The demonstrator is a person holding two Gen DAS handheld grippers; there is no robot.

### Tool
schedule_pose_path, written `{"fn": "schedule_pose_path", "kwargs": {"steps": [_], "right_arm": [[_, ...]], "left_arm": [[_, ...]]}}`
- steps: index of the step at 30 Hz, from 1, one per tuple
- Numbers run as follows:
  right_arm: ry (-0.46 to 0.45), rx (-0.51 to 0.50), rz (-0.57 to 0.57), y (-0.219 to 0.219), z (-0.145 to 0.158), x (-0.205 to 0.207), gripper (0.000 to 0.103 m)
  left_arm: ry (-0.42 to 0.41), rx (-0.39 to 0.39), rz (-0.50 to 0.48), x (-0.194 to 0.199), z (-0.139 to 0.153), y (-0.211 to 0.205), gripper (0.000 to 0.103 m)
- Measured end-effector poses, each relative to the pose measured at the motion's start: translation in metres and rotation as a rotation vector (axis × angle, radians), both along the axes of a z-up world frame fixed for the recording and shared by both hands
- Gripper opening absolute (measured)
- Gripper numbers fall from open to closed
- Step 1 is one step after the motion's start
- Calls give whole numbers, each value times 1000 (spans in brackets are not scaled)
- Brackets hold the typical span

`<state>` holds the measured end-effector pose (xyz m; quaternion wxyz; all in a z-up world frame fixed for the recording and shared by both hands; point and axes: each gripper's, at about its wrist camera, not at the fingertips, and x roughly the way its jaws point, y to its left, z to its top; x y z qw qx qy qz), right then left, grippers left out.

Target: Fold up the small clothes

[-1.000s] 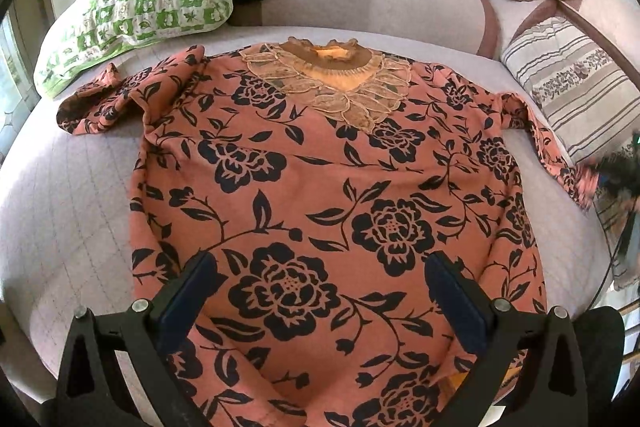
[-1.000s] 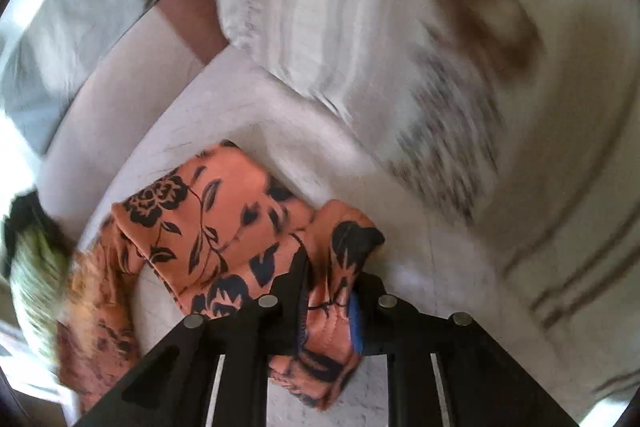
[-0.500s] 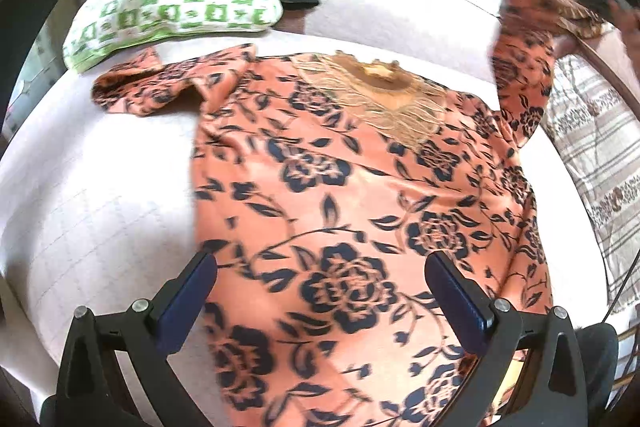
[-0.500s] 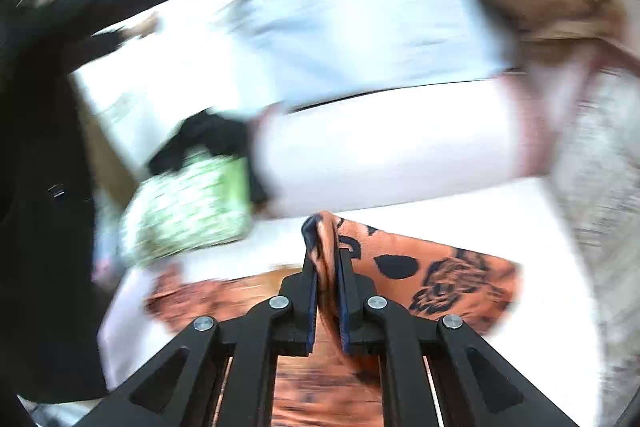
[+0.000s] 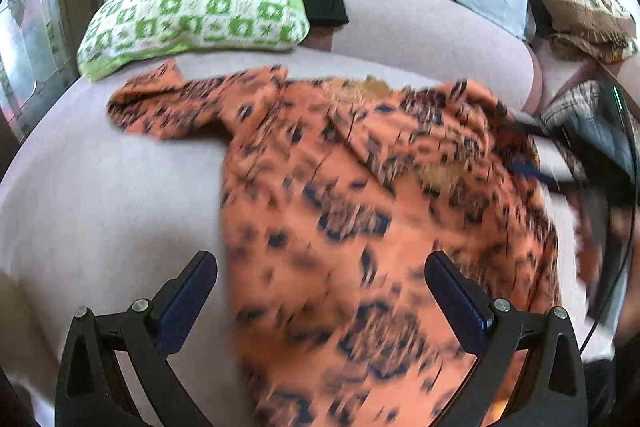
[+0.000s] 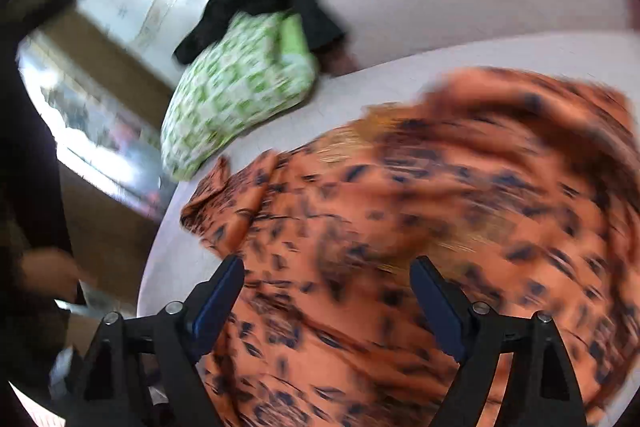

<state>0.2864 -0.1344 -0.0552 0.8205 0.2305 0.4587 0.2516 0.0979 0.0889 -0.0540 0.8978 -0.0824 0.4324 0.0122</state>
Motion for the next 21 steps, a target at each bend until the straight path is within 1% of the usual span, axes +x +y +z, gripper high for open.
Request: {"fn": "schedule_pose_path", "kwargs": {"steps": [1,2,4,5,6,7,8,10,12,13,14,15,16,17,18,19,20,21], "right_arm": [[15,26,-56,-20,-4,1,87],[38,75,-133,-47,-11,1,87],[120,221,-327,-107,-35,4,87],[157,275,-381,-126,-46,5,88],[175,297,-407,-136,-51,6,88],[175,300,-419,-143,-51,5,88],[152,289,-407,-148,-47,1,88],[115,264,-349,-143,-40,-3,88],[90,236,-300,-135,-38,-7,88],[86,231,-291,-133,-36,-7,88],[84,233,-282,-131,-39,-9,88],[86,244,-274,-130,-43,-10,88],[93,250,-268,-127,-48,-10,88],[109,248,-262,-123,-54,-9,88],[117,243,-259,-122,-60,-9,88],[126,241,-258,-120,-66,-9,88],[137,249,-263,-120,-71,-8,88],[143,254,-270,-121,-72,-9,88]], "left_arm": [[-8,-5,-9,18,3,-7,103],[-12,-8,-19,31,4,-13,103],[17,-11,-19,68,-3,-24,103],[34,-13,-12,81,-8,-27,103],[53,-23,-14,94,-13,-29,103],[77,-29,-15,108,-20,-31,103],[96,-49,-11,121,-25,-31,103],[96,-110,-8,136,-30,-29,103],[139,-160,24,149,-38,-25,102],[165,-198,49,154,-45,-22,100],[180,-225,54,156,-50,-21,98],[199,-243,59,159,-55,-21,87],[239,-264,69,164,-65,-21,70],[267,-283,74,167,-71,-20,61],[271,-272,91,168,-73,-21,47],[262,-249,100,170,-72,-22,18],[278,-246,80,174,-72,-23,9],[283,-273,68,176,-70,-23,7]]}}
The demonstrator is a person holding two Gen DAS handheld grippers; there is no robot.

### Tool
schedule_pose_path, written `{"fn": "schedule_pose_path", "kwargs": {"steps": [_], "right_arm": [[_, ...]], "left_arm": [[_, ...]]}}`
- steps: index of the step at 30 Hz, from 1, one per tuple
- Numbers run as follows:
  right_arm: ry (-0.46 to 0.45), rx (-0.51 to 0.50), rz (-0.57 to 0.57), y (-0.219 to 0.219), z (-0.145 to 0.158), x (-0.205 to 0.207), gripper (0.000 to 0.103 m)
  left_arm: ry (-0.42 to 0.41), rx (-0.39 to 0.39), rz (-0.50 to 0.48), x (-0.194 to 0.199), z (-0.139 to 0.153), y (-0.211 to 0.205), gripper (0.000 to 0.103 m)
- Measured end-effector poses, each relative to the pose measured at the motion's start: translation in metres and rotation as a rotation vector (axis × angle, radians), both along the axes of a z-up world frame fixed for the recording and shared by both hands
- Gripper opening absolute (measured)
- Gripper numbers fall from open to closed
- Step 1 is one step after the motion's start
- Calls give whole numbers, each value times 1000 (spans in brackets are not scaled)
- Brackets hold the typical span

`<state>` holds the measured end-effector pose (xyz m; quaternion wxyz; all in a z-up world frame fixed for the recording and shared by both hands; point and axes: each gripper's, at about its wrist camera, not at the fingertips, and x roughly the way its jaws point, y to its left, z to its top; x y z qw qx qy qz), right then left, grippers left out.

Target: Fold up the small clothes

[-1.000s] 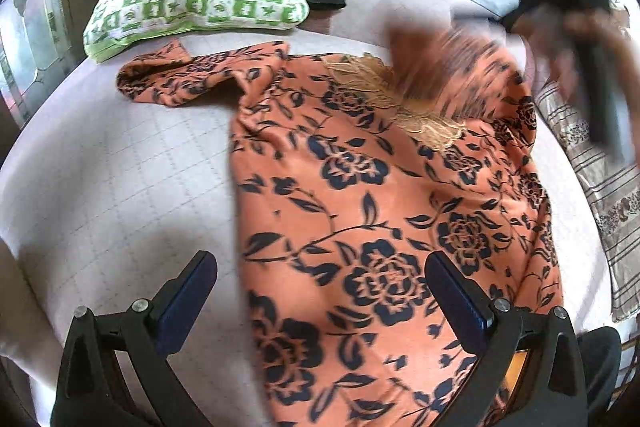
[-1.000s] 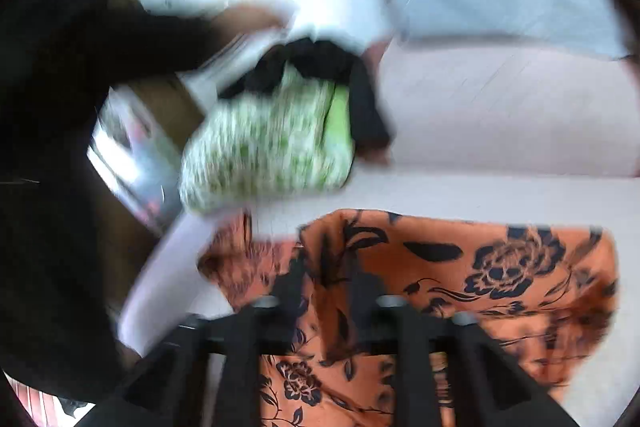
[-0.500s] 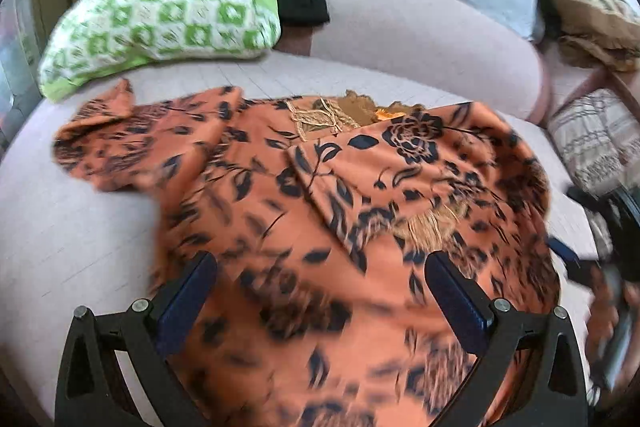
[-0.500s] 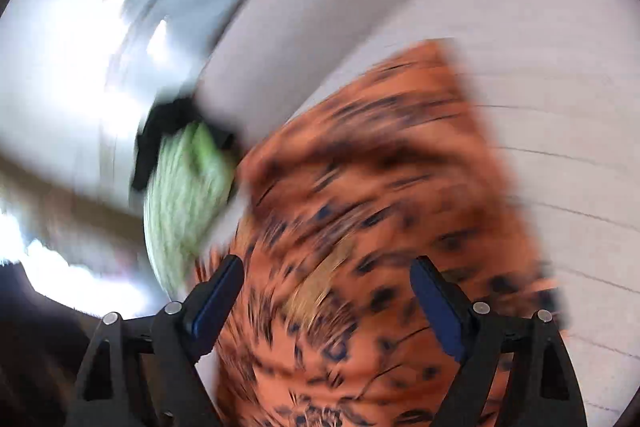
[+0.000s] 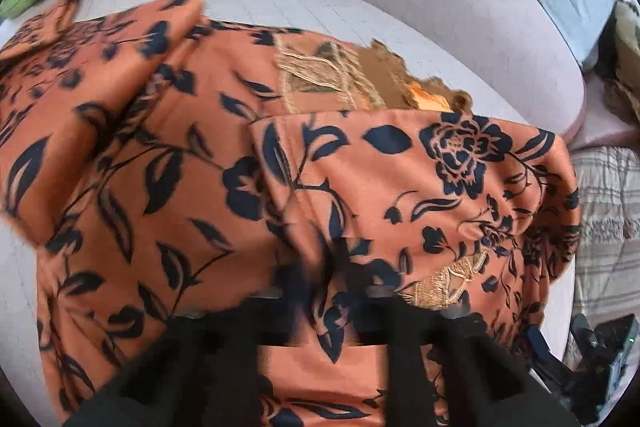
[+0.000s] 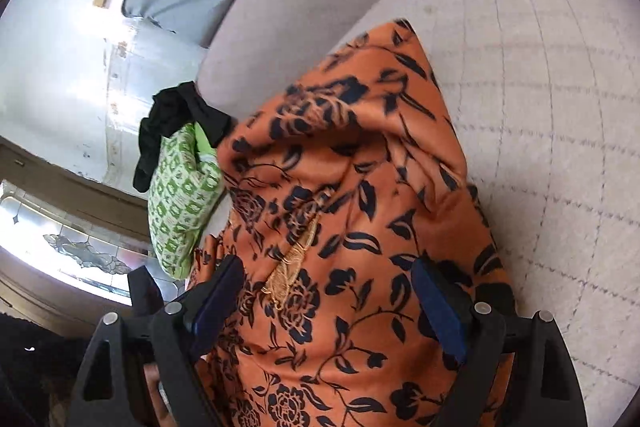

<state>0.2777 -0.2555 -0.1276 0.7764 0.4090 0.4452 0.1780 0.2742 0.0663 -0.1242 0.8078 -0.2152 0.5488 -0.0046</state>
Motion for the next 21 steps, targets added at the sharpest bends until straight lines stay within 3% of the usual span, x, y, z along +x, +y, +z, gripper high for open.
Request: {"fn": "schedule_pose_path", "kwargs": {"steps": [3,5,8,13,16,18,21], "right_arm": [[-3,4,-6,-5,0,0,88],[1,14,-17,-11,0,2,88],[18,41,-58,-25,-3,7,88],[50,124,-116,-42,-5,12,88],[67,259,-144,-47,-7,3,88],[55,349,-171,-52,-5,-8,88],[91,415,-203,-47,-8,-13,92]], "left_arm": [[-134,-38,-17,-5,45,2,7],[-272,-92,-38,-23,99,6,7],[-402,-137,-87,-49,163,7,7],[-487,-134,-194,-69,226,-19,7],[-515,-154,-214,-72,252,-27,7],[-536,-125,-219,-74,262,-33,7],[-544,-111,-212,-80,273,-33,7]]}}
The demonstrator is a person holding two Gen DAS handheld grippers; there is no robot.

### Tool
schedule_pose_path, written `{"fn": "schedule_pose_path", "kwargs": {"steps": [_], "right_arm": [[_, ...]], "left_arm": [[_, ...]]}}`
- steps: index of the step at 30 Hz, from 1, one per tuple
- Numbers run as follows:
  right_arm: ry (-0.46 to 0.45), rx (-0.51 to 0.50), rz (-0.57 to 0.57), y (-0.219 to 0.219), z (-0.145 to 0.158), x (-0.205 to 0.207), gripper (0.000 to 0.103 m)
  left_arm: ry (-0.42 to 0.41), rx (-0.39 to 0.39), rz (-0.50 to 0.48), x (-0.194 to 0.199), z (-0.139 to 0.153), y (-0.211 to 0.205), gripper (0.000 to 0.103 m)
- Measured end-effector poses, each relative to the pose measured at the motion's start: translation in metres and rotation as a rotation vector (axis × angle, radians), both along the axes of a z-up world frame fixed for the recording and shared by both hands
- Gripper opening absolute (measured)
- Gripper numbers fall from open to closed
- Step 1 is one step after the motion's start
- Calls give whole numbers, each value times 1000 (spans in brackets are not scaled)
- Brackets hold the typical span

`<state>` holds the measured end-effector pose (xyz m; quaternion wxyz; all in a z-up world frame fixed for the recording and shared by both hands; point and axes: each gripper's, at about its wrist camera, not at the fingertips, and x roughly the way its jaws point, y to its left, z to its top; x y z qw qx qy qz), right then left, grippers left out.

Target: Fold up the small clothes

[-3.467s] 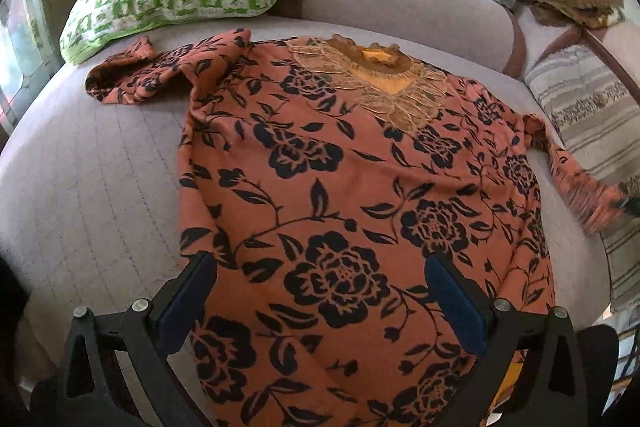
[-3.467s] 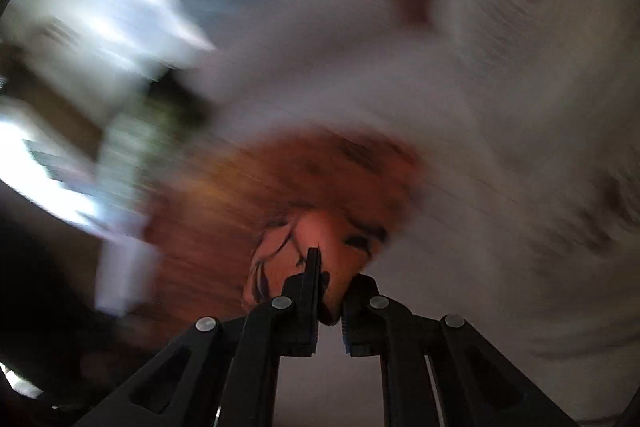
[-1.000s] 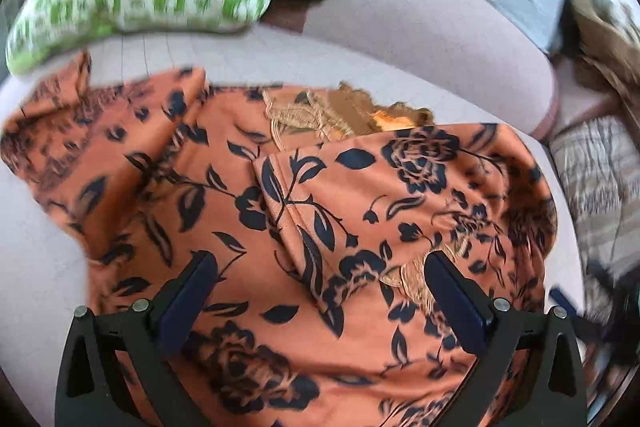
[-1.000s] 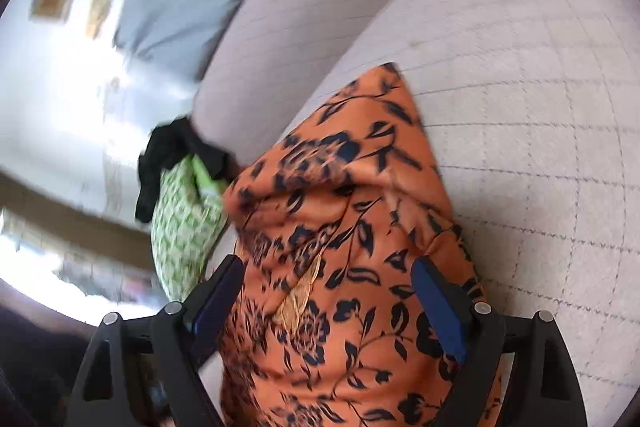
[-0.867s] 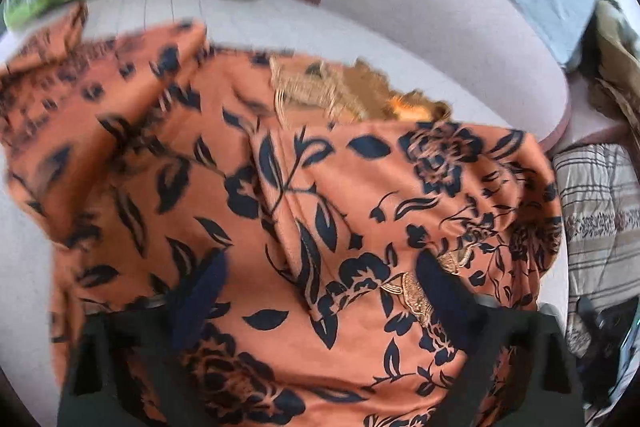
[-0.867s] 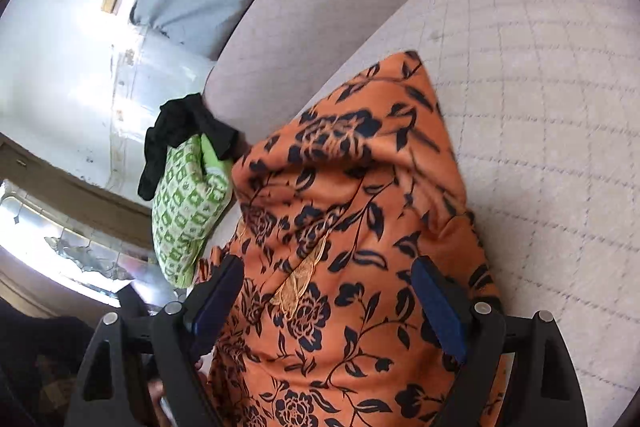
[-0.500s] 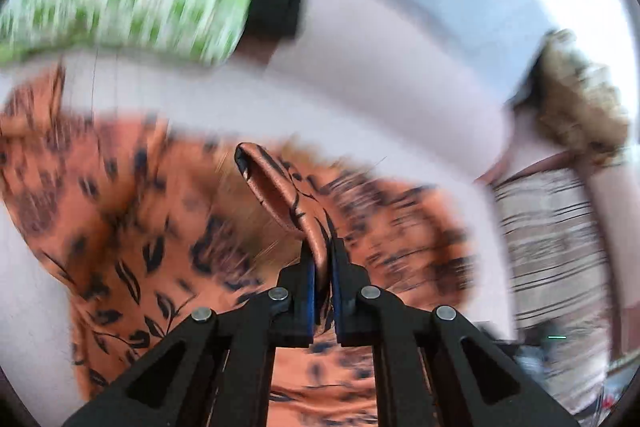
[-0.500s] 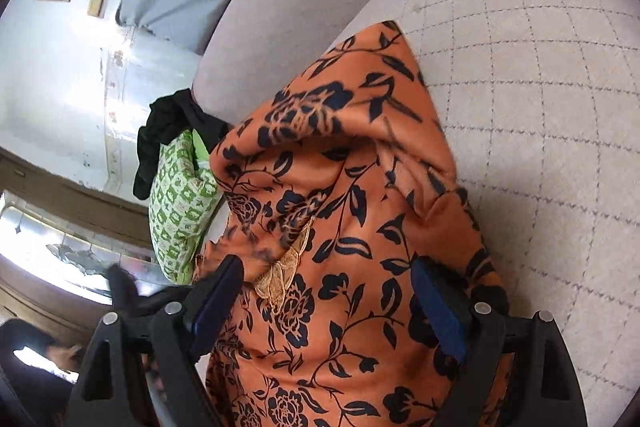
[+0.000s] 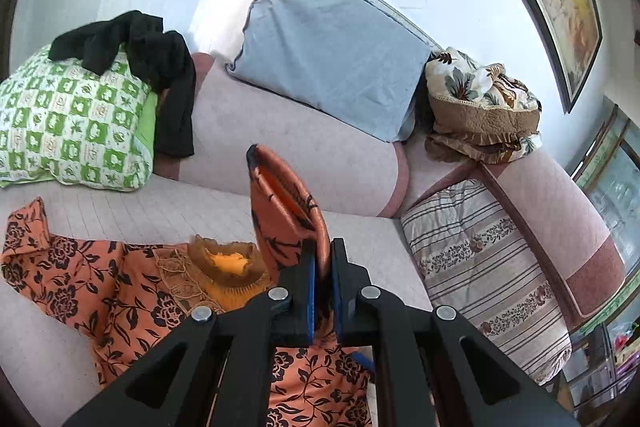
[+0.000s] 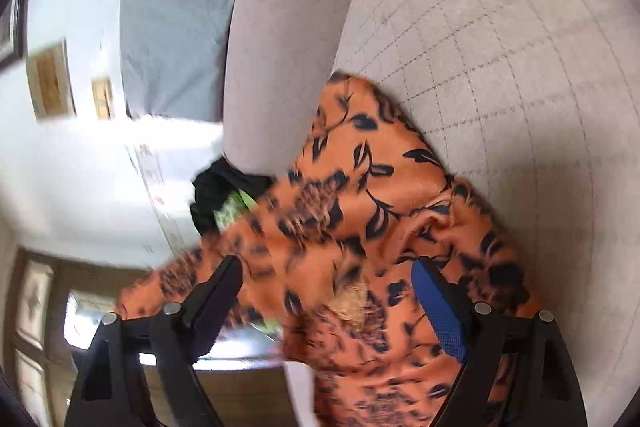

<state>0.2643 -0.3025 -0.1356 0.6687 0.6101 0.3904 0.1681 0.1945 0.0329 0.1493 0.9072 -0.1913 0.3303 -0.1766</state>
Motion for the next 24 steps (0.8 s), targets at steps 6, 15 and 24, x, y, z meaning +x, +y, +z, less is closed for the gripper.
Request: {"fn": "schedule_pose_path", "kwargs": {"steps": [6,15,24], "right_arm": [[127,37,-50,20,-31,17,92],[152,-346,-119,-12,-22,32,34],[2,-568,160,-21,44,31,78]], "left_arm": [[53,73,65,5,-34,23,7],[315,295,167,51,-178,62,7],[438,287,168,48,-258,79,7]]}}
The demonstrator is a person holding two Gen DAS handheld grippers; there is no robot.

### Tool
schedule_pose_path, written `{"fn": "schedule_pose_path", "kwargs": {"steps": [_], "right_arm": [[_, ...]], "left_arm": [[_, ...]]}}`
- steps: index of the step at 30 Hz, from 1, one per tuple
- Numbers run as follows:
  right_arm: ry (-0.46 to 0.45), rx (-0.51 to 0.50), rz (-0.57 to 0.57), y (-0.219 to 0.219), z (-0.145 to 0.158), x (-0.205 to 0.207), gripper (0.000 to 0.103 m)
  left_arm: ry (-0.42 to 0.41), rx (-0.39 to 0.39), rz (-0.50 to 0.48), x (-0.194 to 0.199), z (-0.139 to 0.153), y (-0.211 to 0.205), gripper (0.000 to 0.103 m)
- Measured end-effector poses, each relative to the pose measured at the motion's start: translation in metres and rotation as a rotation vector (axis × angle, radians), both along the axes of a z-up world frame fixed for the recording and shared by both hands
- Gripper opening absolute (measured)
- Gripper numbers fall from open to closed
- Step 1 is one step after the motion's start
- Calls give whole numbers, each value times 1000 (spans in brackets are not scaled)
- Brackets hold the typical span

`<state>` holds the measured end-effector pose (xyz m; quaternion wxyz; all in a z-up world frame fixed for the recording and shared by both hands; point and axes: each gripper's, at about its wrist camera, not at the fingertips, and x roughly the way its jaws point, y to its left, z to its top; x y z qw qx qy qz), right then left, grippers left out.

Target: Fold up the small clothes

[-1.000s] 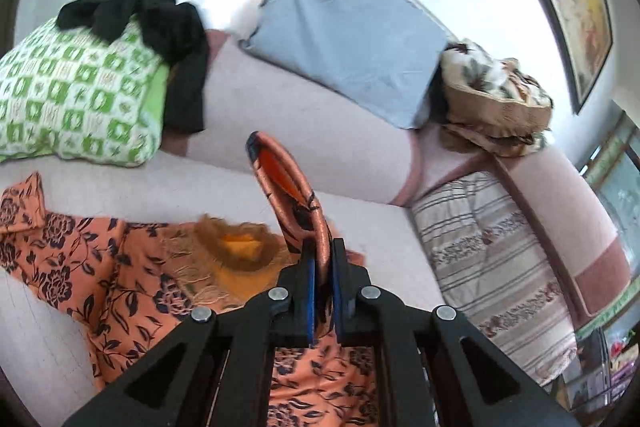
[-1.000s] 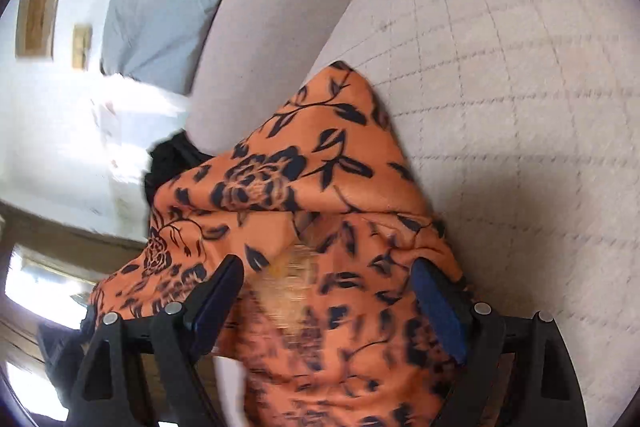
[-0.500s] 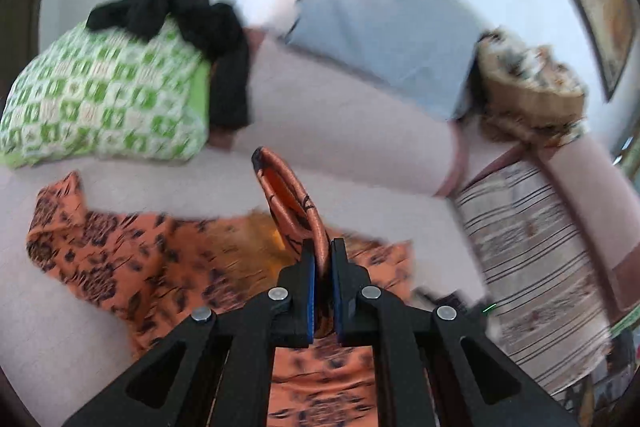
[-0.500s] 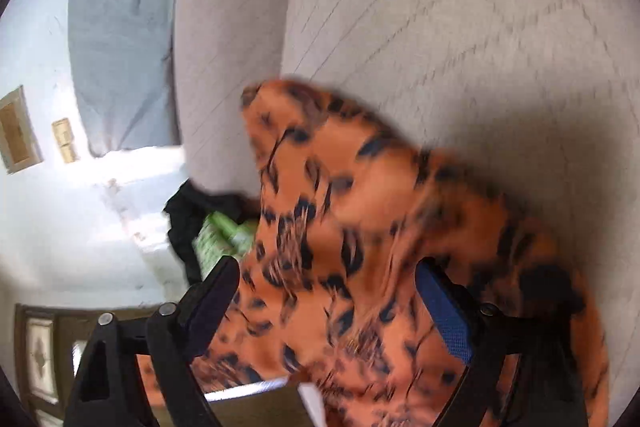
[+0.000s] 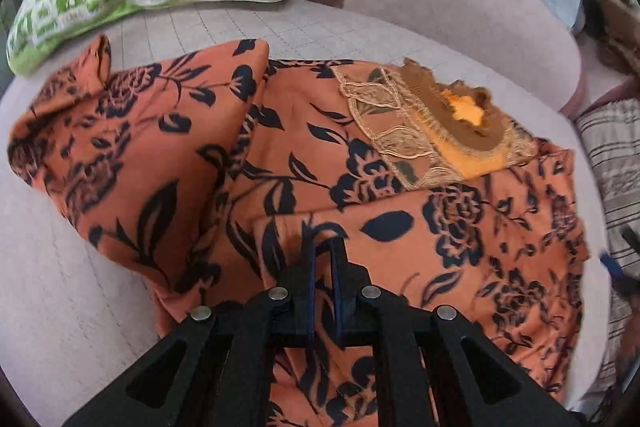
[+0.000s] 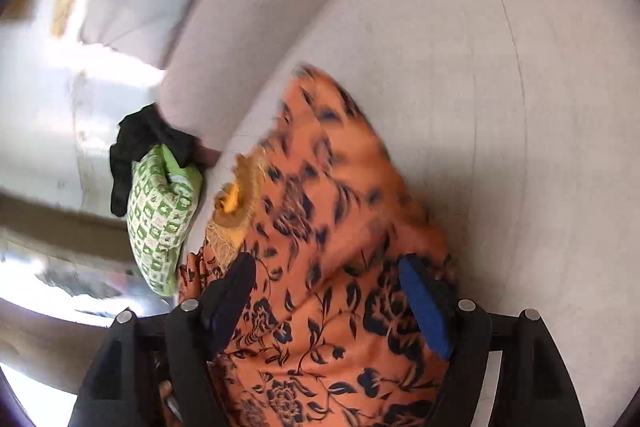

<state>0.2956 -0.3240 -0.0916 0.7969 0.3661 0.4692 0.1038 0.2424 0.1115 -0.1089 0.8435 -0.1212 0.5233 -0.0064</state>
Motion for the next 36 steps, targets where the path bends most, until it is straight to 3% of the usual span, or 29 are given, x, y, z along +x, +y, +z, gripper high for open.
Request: {"fn": "schedule_pose_path", "kwargs": {"steps": [6,8,9,10,11,14,17,18,19,21,22,24,26,27,28,29,31,34,36], "right_arm": [[63,-222,135,21,-22,113,73],[70,-270,208,36,-28,128,58],[72,-316,274,48,-30,135,34],[70,-398,287,53,-30,139,23],[85,-450,223,44,-33,142,21],[126,-355,21,6,-41,138,8],[93,-438,70,9,-25,118,26],[71,-470,57,11,-13,105,38],[53,-464,53,16,-3,95,61],[-30,-364,98,26,19,66,86],[-49,-319,139,36,23,60,87],[-28,-210,308,55,13,49,87],[58,-233,379,67,-18,52,87],[131,-268,359,58,-43,53,78],[118,-256,331,53,-44,51,75],[99,-230,290,48,-38,48,75],[111,-275,273,55,-20,41,76],[42,-291,289,70,-4,20,77],[46,-294,309,89,-8,23,78]], "left_arm": [[-50,-60,-57,-39,8,-9,7],[-38,-61,-60,-48,3,-7,7],[-34,-60,-62,-52,0,-4,7],[-32,-58,-59,-52,-2,-2,7],[-34,-60,-49,-55,-4,2,7],[-29,-76,-30,-60,-6,10,7],[-43,-71,-22,-67,1,14,8],[-48,-69,-17,-68,3,15,9],[-55,-71,-7,-71,6,17,16],[-74,-86,25,-79,11,25,30],[-87,-102,49,-84,14,33,37],[-101,-143,91,-88,15,47,40],[-105,-233,173,-95,16,79,40],[-106,-275,214,-95,14,92,40],[-111,-335,263,-94,13,114,40],[-117,-356,286,-93,12,127,40],[-138,-384,321,-85,11,157,41],[-142,-422,431,-66,3,209,41],[-124,-366,473,-52,-1,230,41]]}}
